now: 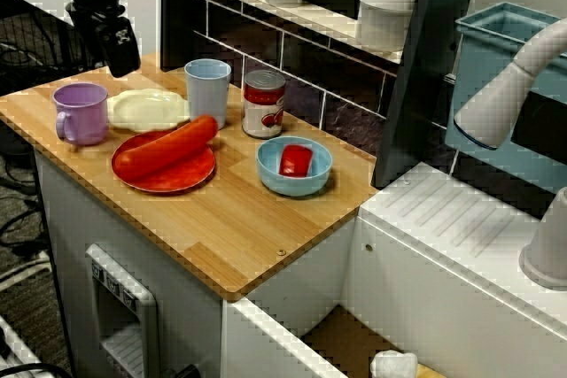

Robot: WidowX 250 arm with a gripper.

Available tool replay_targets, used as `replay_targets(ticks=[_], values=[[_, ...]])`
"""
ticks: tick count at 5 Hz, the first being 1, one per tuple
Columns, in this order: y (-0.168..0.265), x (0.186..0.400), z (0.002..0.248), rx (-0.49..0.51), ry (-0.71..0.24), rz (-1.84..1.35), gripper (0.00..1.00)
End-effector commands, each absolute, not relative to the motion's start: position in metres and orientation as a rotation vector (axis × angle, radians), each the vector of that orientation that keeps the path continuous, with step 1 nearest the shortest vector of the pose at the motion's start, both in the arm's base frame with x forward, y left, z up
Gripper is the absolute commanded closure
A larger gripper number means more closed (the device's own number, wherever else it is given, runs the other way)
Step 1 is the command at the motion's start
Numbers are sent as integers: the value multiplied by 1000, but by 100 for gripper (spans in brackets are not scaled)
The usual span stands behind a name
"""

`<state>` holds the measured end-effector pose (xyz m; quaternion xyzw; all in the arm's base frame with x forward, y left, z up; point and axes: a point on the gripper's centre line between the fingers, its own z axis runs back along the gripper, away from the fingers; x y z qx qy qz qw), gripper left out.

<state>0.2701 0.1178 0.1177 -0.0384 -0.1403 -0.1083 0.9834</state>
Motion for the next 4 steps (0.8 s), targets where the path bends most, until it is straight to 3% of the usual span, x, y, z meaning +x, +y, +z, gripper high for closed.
replay_targets(ticks=[1,4], values=[[137,259,125,-23,-295,-261,0],[158,236,118,-24,-288,-237,0]])
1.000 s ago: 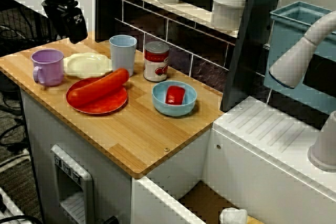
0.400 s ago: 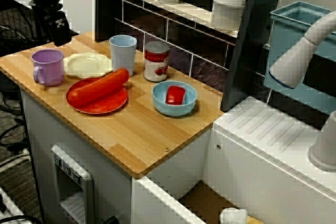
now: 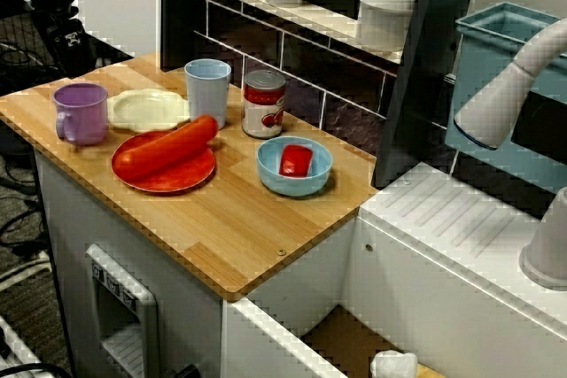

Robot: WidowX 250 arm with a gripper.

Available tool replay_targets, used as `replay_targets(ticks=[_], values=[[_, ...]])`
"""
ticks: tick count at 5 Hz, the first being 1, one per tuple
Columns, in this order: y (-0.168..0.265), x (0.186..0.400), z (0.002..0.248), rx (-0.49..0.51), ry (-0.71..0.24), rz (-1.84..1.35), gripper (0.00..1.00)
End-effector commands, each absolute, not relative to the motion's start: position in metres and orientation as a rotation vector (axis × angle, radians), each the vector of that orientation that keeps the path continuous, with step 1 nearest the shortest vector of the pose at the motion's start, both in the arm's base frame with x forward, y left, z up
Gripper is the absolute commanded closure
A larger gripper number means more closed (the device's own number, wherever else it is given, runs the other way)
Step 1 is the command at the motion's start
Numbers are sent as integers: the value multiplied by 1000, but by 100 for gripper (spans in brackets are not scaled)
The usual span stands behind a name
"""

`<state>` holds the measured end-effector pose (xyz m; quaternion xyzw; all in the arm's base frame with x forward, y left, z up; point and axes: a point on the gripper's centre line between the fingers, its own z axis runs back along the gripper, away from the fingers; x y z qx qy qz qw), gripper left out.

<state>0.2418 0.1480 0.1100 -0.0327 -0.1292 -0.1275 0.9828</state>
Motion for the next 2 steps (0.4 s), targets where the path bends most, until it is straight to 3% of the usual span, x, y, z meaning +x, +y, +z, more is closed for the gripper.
replay_targets(ticks=[1,2], values=[[155,239,110,-37,-284,-174,0],[147,250,106,-37,-286,-147,0]])
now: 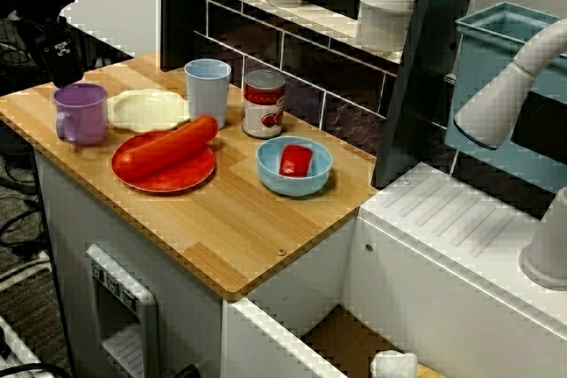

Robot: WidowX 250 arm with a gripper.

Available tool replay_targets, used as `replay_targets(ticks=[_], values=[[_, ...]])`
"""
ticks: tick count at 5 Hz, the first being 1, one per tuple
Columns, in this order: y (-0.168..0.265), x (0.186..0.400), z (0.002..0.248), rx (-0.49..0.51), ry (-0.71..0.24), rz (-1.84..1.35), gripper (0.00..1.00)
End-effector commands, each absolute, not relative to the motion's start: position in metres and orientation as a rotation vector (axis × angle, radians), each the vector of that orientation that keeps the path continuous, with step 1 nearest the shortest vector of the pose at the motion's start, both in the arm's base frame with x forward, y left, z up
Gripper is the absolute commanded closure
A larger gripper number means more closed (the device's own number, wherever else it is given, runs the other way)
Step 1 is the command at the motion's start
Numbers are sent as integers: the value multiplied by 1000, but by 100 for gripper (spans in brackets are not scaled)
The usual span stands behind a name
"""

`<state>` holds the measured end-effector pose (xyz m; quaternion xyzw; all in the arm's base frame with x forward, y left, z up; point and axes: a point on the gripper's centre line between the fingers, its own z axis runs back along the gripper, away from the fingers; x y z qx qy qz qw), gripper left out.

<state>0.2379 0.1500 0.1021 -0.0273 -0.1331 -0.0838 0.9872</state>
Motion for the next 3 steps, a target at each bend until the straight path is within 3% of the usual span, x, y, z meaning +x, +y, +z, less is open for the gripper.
replay_targets(ticks=[1,3], values=[[144,259,106,-40,-292,-121,0],[138,263,92,-5,-291,-135,0]])
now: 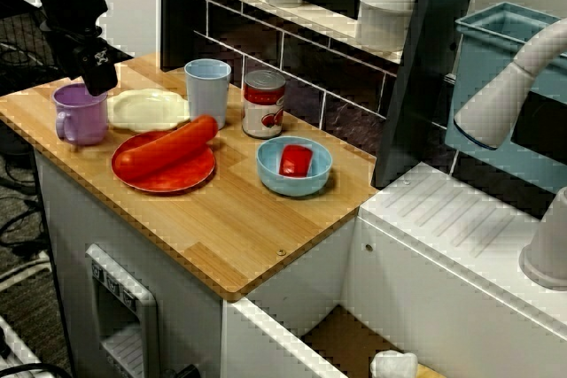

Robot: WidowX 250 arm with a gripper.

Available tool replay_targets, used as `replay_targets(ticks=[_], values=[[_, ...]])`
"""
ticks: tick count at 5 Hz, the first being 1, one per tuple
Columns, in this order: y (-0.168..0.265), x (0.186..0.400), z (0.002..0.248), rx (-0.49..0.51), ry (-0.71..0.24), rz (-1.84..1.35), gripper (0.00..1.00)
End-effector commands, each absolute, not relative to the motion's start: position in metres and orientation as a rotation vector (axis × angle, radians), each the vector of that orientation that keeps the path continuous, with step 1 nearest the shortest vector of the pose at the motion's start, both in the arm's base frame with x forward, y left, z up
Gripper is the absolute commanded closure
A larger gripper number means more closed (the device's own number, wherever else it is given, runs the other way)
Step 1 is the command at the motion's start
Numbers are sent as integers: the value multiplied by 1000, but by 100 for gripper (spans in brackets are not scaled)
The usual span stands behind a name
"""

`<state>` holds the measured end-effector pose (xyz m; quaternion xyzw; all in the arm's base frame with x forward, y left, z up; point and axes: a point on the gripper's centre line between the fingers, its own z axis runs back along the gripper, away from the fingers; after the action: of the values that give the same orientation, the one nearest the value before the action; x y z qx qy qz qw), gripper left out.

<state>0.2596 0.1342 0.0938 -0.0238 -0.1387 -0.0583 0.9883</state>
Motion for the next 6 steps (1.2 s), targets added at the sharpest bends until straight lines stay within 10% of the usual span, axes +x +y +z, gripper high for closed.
replay_targets(ticks=[1,6], values=[[138,260,89,4,-295,-139,0],[137,265,65,62,-296,-120,0]])
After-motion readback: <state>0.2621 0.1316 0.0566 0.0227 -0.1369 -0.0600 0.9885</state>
